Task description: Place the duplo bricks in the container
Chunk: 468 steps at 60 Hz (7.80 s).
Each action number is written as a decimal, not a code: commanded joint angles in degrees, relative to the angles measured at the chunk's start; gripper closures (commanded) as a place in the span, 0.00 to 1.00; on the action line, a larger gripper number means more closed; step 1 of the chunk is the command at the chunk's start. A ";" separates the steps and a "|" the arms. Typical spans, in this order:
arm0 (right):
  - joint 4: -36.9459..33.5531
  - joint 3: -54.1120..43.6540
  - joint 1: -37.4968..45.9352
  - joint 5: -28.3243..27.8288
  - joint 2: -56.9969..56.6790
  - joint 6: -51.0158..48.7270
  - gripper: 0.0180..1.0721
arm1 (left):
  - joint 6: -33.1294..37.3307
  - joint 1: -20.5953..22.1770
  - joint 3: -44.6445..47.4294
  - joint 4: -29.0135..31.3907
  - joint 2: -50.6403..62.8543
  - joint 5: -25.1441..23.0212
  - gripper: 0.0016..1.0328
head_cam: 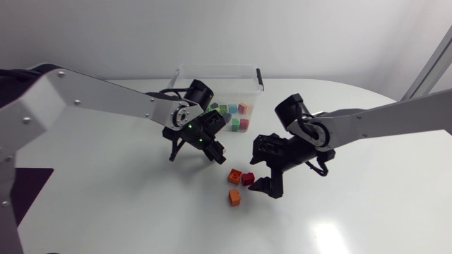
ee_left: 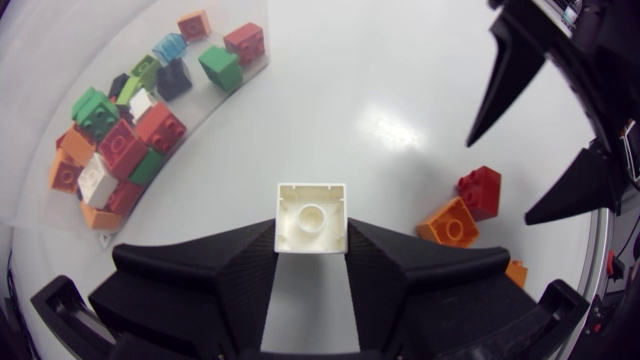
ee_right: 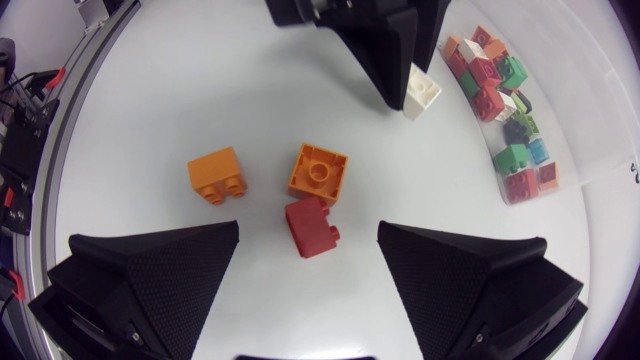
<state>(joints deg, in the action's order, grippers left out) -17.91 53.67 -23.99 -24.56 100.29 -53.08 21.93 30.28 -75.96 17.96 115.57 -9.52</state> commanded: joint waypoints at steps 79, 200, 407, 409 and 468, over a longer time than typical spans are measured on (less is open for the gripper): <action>-19.35 14.09 1.75 -2.78 -9.06 0.52 0.79 | -9.28 -11.12 -16.67 -11.19 -3.77 6.35 0.15; 8.95 1.44 15.37 -2.78 -19.96 26.80 0.04 | 9.09 12.17 21.91 -3.63 -15.64 -5.07 0.07; -6.43 36.77 -0.53 10.85 2.81 32.34 0.79 | -13.67 -15.17 -27.48 -10.92 4.14 -0.15 0.06; -5.91 37.38 -0.45 10.85 3.24 32.69 0.79 | -13.50 -15.17 -27.57 -11.01 4.23 0.11 0.04; 7.36 57.86 -0.53 17.61 25.57 37.00 0.04 | -7.96 -20.61 -11.31 -5.39 -19.42 0.55 0.04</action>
<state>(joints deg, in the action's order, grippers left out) -11.55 109.97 -24.27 -7.55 124.18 -16.47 13.54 10.31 -88.92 12.34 98.65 -8.93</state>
